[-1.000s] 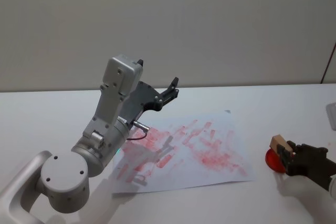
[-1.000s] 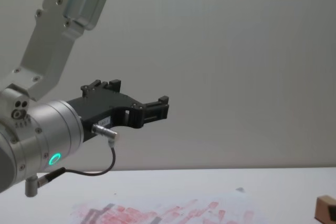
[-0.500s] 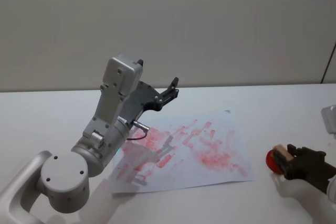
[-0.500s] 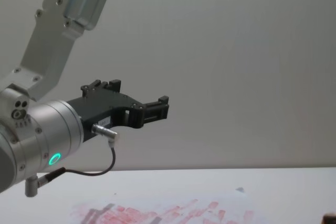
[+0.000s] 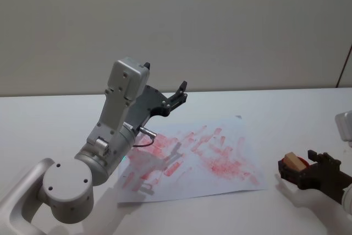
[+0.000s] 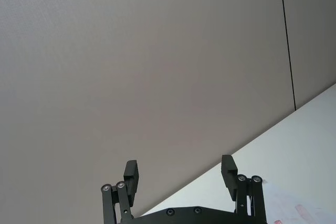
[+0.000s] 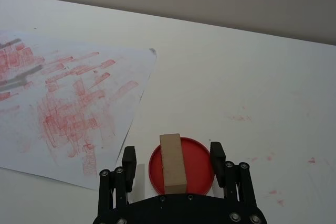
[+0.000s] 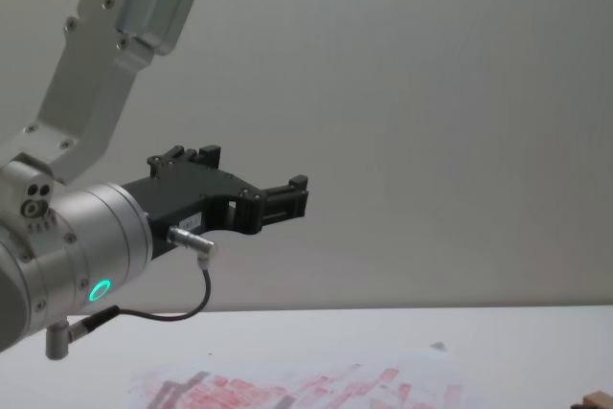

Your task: Use the one hand to pick up the stamp and affix it onto the A4 paper.

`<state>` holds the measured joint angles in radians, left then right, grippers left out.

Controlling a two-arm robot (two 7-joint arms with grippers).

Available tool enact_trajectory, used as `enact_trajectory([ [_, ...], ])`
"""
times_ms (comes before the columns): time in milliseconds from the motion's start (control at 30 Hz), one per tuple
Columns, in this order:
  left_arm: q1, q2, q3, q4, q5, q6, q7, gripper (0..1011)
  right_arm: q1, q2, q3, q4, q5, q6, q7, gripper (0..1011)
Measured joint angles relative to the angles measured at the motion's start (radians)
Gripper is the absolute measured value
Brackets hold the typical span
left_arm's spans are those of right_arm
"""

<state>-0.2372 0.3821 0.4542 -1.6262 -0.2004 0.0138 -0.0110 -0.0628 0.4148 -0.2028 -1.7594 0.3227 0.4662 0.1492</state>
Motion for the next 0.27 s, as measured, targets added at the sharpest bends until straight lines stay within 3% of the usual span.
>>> enact_trajectory([
  [267,0.0,0.0,0.0,0.0,0.0,0.0,0.0,1001,0.0,0.0,-0.001,0.001,-0.001,0.001,0.0,1001],
])
